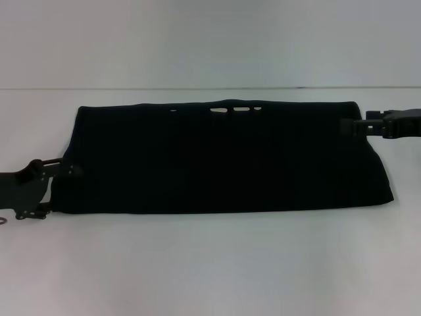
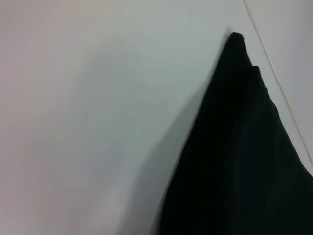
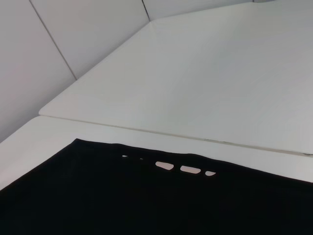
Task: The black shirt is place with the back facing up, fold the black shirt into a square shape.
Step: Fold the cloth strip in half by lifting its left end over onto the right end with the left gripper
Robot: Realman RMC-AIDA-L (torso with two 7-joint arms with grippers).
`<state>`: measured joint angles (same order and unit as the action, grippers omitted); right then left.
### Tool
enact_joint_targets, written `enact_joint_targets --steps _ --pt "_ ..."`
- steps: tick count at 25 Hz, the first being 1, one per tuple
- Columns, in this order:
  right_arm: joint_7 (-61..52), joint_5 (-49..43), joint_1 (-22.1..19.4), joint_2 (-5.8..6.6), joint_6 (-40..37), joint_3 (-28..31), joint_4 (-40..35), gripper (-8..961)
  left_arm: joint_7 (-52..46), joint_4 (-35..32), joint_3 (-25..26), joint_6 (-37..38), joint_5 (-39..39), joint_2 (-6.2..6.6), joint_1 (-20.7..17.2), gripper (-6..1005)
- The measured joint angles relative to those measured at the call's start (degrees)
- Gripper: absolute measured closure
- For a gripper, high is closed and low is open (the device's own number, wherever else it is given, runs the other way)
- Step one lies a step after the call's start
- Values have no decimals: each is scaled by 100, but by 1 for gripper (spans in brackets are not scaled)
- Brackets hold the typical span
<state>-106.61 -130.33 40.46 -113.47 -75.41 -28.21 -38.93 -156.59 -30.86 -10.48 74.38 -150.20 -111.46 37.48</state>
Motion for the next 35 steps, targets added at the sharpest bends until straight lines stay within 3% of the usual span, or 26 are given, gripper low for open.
enact_joint_targets --steps 4,15,21,31,35 --pt "0 0 4 0 0 0 -7 27 47 1 -93 -8 -12 1 3 92" --pt "0 -1 23 0 5 0 -20 27 142 -50 -103 -133 -62 -20 -85 214" --pt "0 -1 33 5 8 0 -20 27 167 -52 -106 -153 -77 -25 -108 419" --pt "0 -1 41 0 63 -2 -12 27 492 -53 -113 -122 -115 -25 -99 898" --pt "0 70 40 -4 93 -2 23 28 884 -53 -113 -101 -115 -12 -95 980"
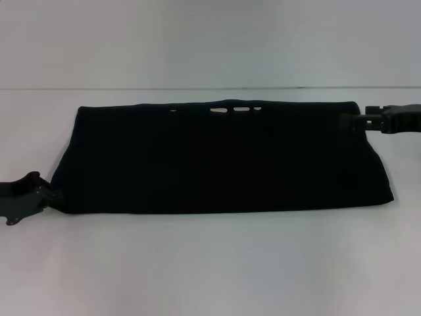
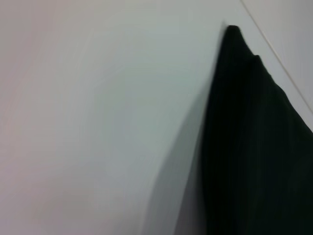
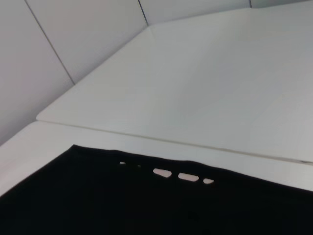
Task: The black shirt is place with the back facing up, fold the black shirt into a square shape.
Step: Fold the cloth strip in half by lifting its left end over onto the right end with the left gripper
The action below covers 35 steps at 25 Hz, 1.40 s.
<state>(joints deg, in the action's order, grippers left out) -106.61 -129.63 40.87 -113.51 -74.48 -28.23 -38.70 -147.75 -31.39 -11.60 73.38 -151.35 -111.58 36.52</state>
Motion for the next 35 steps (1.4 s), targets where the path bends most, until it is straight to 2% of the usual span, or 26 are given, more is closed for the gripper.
enact_joint_targets --steps 10,14,18,24,28,30,34,35 --pt "-35 480 -34 -144 201 -14 15 28 1091 -490 -28 207 -5 53 -83 961" --pt "-60 649 -8 -223 392 -17 80 28 1191 -883 -51 218 -149 120 -272 954" --pt "-40 853 39 -241 526 -46 223 28 1198 -1335 7 312 -265 205 -512 946" --pt "37 897 34 -298 664 -52 248 28 1193 -1866 58 880 -380 346 -649 935" --pt "95 900 -90 -238 671 -21 239 28 1194 -1944 50 1626 -205 432 -424 927" --pt "172 904 -173 -206 677 14 216 28 1198 -1914 15 2113 135 448 -119 923" --pt "281 909 -299 -100 701 43 198 28 1166 -1549 -193 2612 912 356 616 916" --pt "293 908 -333 -58 717 45 193 28 1160 -1283 -334 2638 1170 281 914 914"
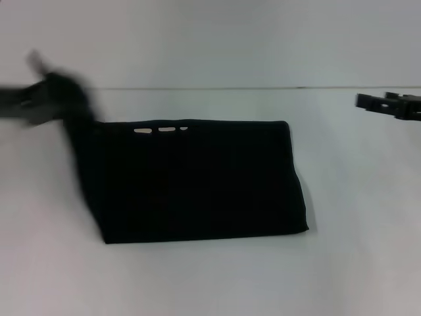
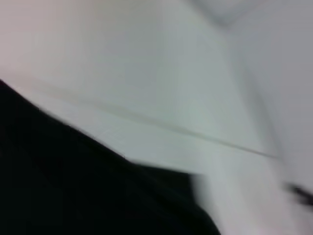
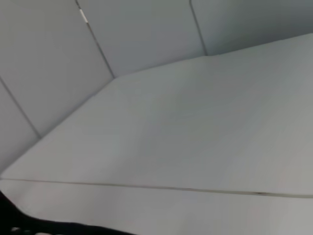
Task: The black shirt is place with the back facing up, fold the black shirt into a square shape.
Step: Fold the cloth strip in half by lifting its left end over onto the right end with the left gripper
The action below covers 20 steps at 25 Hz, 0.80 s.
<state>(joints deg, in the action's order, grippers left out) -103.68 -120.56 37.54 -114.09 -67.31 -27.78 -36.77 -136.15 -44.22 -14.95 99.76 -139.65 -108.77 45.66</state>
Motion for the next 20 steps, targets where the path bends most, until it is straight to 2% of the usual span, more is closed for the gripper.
enact_joint_targets --steps 2,5,6,7,9,11,15,17,19,20 --pt "27 1 -54 67 -27 1 -10 28 26 422 -182 -107 376 -166 440 910" --pt "66 0 -125 147 -65 -9 -16 28 252 942 -436 -682 609 -624 968 904" --pt "69 -1 -148 166 -90 -17 -17 28 326 1025 -513 -878 625 -749 1026 902" --pt "71 -1 -164 182 -108 -19 -18 28 440 1157 -650 -1131 626 -965 1077 901" --pt "76 -3 -206 203 -143 -9 -19 28 685 1333 -780 -1530 653 -1305 1041 897" --pt "79 -2 -224 210 -157 -7 -21 28 1061 1769 -805 -2012 809 -1514 870 893" --pt "79 -15 -238 211 -180 -32 -22 28 2112 3065 -766 -2526 1550 -1501 499 885" --pt "77 -36 -219 212 -191 -45 -23 28 2598 3257 -774 -2311 1843 -1532 319 882" --pt "51 -48 -206 212 -208 -53 -23 28 2838 3291 -779 -1729 1999 -1544 258 878" --pt "34 -49 -206 213 -216 -54 -23 28 2838 3291 -779 -1729 1999 -1544 258 876"
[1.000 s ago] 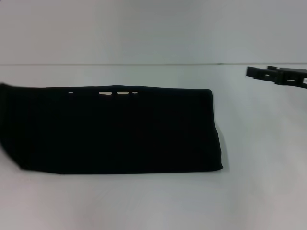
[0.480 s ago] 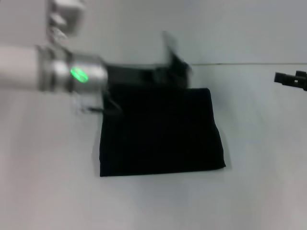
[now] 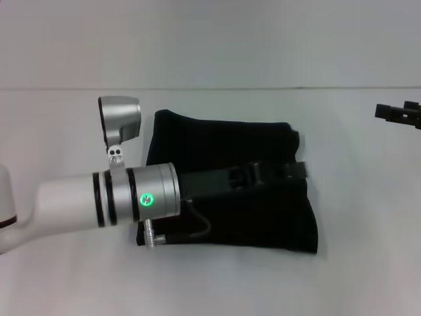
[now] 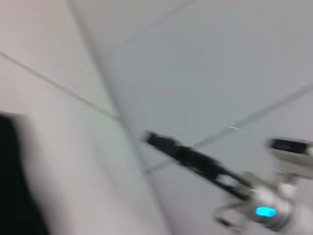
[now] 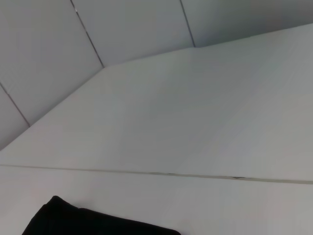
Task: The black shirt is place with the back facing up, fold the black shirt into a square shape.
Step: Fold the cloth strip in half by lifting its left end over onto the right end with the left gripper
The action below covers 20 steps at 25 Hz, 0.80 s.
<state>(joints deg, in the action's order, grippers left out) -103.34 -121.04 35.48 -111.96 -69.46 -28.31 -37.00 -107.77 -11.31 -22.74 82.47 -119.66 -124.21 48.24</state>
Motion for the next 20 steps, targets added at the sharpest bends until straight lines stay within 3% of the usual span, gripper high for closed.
enact_joint_targets --steps 4,7,9,11,15,20 --pt "-150 -3 -12 27 -17 -45 8 28 112 -231 11 1224 233 21 56 792" --pt "-439 -10 -20 108 -124 -226 52 29 90 -688 14 1509 415 68 -31 710" --pt "-738 -27 -19 187 -187 -478 43 29 39 -969 16 1261 449 139 -154 656" --pt "-1146 -129 17 310 -287 -760 43 29 -123 -1211 12 720 462 302 -283 576" --pt "-1901 -698 291 441 -631 -990 71 29 -751 -1376 -77 -688 360 724 -372 415" --pt "-2054 -826 404 361 -636 -945 70 29 -1021 -1829 -138 -1161 68 771 -407 213"
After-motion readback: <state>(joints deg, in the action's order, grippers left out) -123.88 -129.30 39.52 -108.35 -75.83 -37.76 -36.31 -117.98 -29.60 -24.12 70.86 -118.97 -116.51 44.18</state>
